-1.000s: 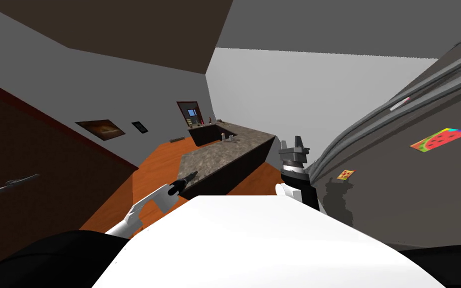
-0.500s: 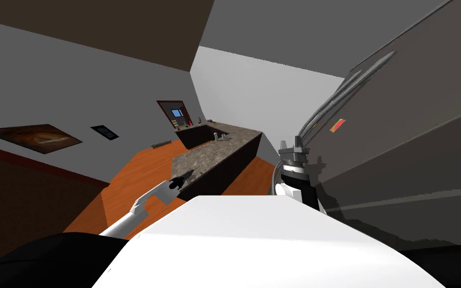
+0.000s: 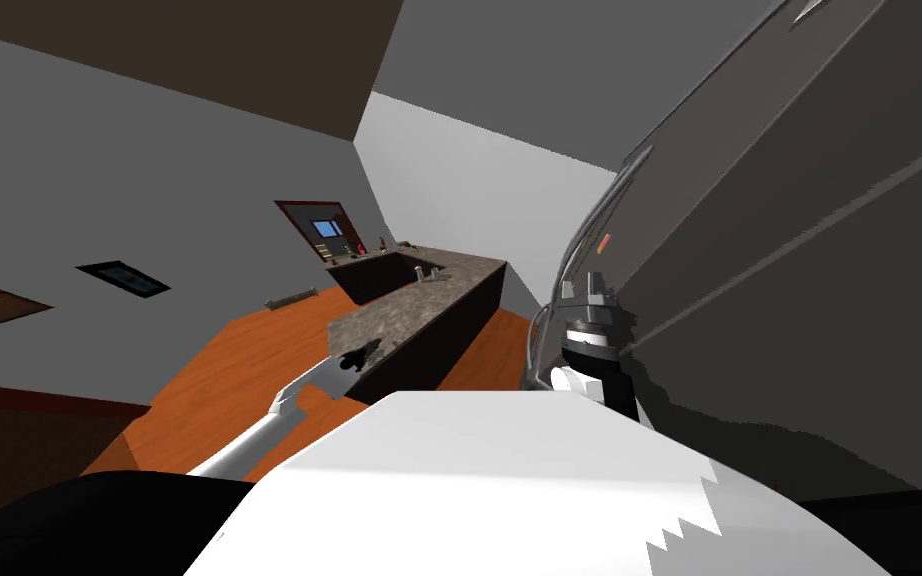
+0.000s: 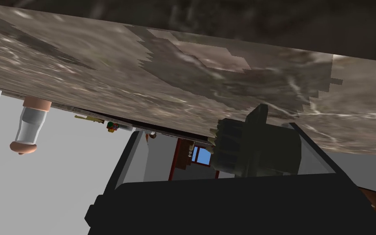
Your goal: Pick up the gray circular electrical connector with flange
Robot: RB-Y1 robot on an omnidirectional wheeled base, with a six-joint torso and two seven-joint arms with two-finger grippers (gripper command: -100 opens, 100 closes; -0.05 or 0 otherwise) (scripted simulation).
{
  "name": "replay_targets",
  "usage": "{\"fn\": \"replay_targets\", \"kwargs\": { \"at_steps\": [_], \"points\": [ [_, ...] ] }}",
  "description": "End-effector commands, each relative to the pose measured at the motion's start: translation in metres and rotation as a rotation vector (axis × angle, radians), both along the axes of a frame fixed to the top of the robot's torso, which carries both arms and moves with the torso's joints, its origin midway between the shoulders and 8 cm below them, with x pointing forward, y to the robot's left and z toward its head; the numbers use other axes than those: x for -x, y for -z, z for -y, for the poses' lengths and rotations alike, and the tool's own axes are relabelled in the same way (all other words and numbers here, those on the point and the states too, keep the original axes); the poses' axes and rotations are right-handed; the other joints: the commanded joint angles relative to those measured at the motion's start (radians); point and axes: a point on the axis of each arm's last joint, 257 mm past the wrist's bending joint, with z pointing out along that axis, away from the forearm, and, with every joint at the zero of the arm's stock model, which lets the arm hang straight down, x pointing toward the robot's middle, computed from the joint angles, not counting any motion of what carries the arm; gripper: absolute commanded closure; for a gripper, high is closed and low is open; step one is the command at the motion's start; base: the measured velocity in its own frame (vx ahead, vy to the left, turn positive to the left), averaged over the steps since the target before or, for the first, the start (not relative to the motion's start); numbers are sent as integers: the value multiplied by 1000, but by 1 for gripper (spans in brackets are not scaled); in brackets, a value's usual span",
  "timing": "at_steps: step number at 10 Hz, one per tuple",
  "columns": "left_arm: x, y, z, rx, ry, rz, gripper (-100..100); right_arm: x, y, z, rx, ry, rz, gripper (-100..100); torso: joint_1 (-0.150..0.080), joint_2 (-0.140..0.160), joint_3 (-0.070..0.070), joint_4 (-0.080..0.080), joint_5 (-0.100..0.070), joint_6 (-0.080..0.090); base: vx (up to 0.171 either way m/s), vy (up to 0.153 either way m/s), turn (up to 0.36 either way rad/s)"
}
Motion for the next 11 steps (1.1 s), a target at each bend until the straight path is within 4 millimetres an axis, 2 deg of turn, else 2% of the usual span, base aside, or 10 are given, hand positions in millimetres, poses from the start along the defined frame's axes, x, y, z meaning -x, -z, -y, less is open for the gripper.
{"fn": "replay_targets", "kwargs": {
  "at_steps": [1,3,5,6,10,11],
  "points": [
    [-4,-2,-18,9,-60,5,-100,0,0,0,0,0,0,0,0,0,0,0,0,0,-223,6,-353],
    [-3,1,-32,14,-105,2,-100,0,0,0,0,0,0,0,3,1,1,0,1,0,-139,10,-233],
    [-2,1,-31,12,-102,0,-100,0,0,0,0,0,0,0,2,-5,-3,-1,1,0,-50,-10,-64],
    [-2,1,-32,12,-104,0,100,0,0,0,0,0,0,0,2,-8,-4,-2,1,0,-5,-2,-12],
    [-4,0,-31,12,-101,4,100,0,0,0,0,0,0,0,6,-10,-6,-3,3,-2,0,-1,-3],
    [-4,0,-30,13,-100,4,0,0,0,0,0,0,0,0,6,-10,-6,-3,3,-2,0,0,0]
  ]
}}
